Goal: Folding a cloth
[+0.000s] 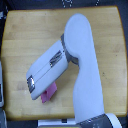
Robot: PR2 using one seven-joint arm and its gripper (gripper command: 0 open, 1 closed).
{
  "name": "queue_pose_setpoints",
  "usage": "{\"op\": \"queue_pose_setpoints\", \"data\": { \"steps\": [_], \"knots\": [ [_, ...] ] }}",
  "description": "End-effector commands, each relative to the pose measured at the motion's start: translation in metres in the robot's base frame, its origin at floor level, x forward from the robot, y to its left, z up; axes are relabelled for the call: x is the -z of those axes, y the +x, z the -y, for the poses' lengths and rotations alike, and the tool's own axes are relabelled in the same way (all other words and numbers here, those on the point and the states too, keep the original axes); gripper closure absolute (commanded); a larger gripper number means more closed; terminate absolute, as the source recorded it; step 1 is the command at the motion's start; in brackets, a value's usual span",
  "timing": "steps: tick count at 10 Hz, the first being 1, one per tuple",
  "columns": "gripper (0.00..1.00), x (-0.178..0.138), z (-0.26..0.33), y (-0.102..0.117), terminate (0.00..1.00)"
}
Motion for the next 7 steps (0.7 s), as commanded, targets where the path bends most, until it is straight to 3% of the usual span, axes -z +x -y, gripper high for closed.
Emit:
{"op": "queue_pose_setpoints", "data": {
  "steps": [1, 7],
  "knots": [
    [1.0, 0.0197, -0.0026, 0.0174, 0.0],
    [1.0, 0.0181, -0.003, 0.0211, 0.0]
  ]
}}
